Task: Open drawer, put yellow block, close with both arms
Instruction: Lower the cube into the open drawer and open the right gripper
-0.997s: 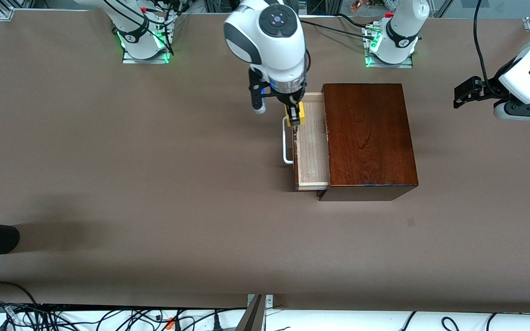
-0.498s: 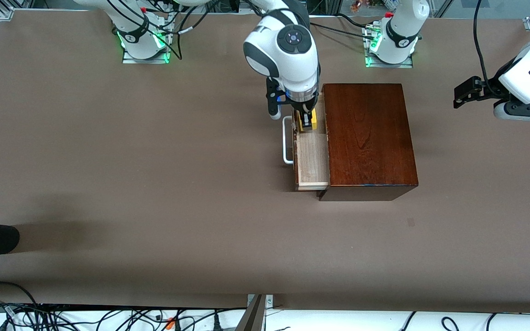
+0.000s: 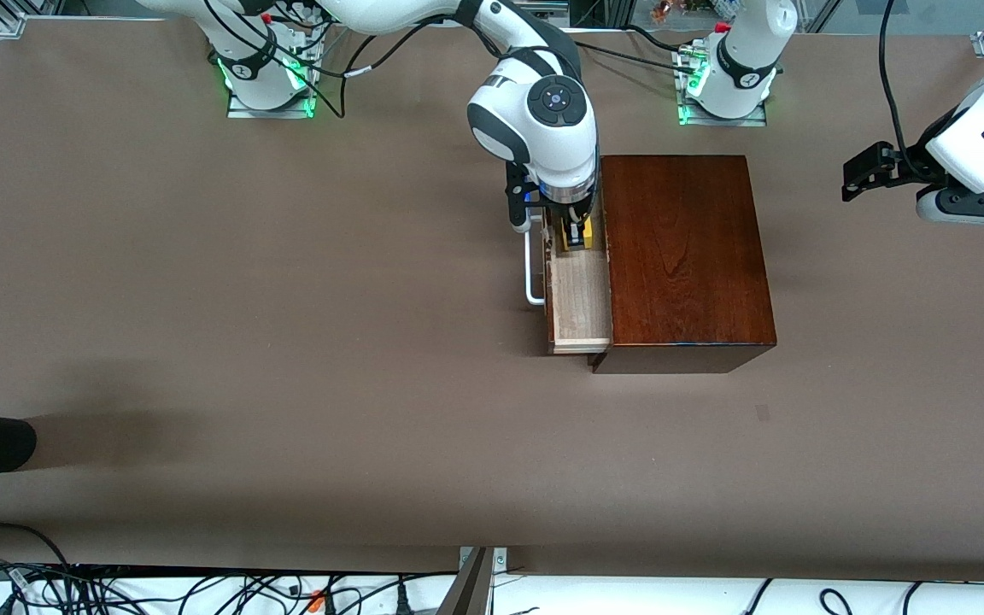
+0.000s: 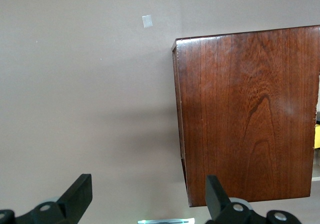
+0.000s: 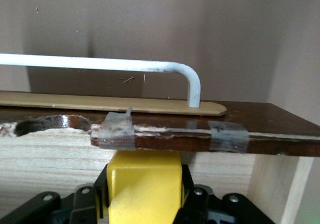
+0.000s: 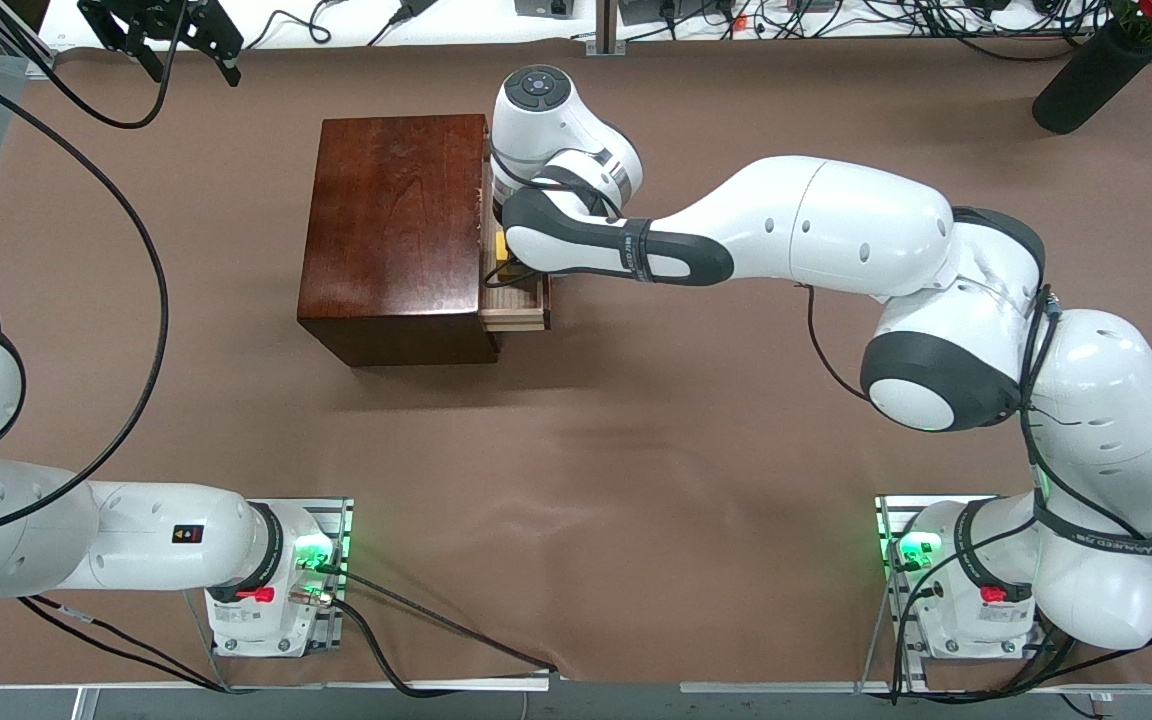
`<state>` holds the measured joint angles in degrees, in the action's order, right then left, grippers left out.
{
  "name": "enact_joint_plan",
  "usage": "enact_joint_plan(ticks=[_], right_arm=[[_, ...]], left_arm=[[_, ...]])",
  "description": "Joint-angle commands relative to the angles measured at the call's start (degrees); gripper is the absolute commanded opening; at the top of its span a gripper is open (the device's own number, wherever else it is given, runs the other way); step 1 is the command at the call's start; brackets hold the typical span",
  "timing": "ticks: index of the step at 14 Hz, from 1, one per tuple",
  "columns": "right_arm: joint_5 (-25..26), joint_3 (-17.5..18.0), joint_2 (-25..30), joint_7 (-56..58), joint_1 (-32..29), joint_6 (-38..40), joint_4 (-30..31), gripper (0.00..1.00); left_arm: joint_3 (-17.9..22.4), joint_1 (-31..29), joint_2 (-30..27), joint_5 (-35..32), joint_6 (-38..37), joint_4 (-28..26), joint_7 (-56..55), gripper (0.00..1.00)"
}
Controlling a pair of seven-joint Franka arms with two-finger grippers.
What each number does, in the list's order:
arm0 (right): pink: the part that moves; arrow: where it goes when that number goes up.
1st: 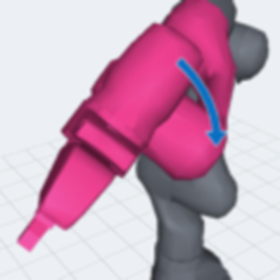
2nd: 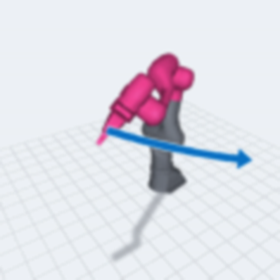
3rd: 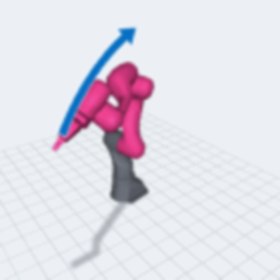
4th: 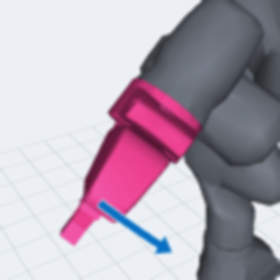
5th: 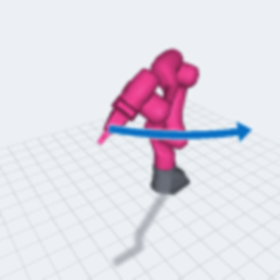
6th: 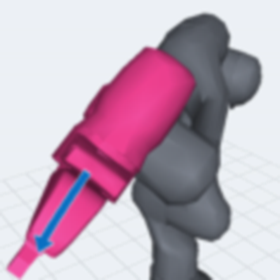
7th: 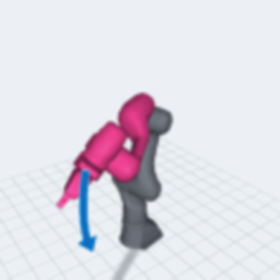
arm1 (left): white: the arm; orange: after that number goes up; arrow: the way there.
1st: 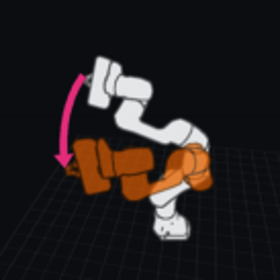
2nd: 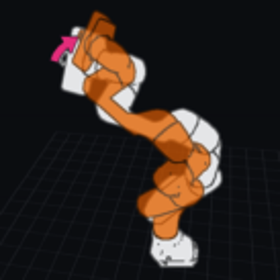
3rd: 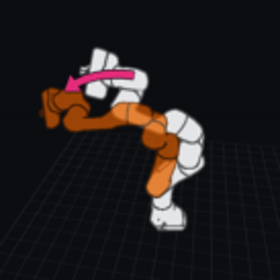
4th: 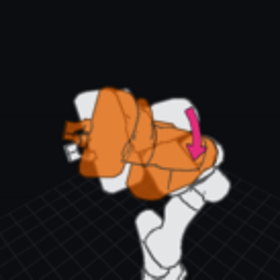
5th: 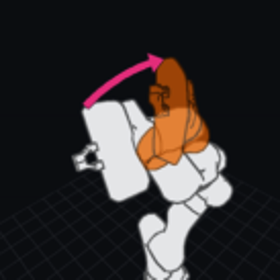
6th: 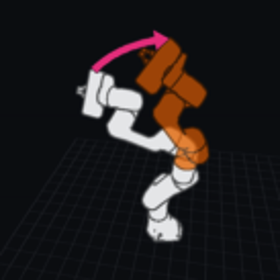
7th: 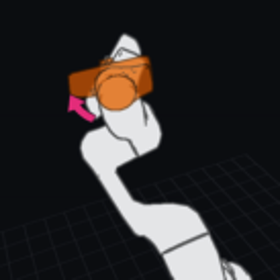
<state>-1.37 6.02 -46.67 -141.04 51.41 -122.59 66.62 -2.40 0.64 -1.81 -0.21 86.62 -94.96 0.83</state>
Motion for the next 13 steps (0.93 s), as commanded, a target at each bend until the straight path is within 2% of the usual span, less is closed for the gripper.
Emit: enact_joint_plan(ticks=[1,6,8,13], right_arm=[[-0.13,-0.66,-0.18,-0.99,0.63,1.29,-2.02,1.0],[-0.21,-0.66,4.03,-0.29,0.1,11.55,-4.65,1.0],[-0.04,-1.45,8.5,1.19,-0.34,16.04,-4.65,1.0],[-0.04,-1.45,16.86,26.29,-7.8,32.55,-4.04,1.0]], left_arm=[[-0.07,-0.02,-0.12,-1.37,-1.1,0.92,1.1,1.0],[0.02,0.07,-0.13,-1.37,-1.1,0.92,1.1,1.0],[0.02,0.07,-0.12,-1.37,-1.1,0.92,1.1,1.0],[0.02,0.07,-0.04,-1.37,-1.1,0.92,1.1,1.0]])
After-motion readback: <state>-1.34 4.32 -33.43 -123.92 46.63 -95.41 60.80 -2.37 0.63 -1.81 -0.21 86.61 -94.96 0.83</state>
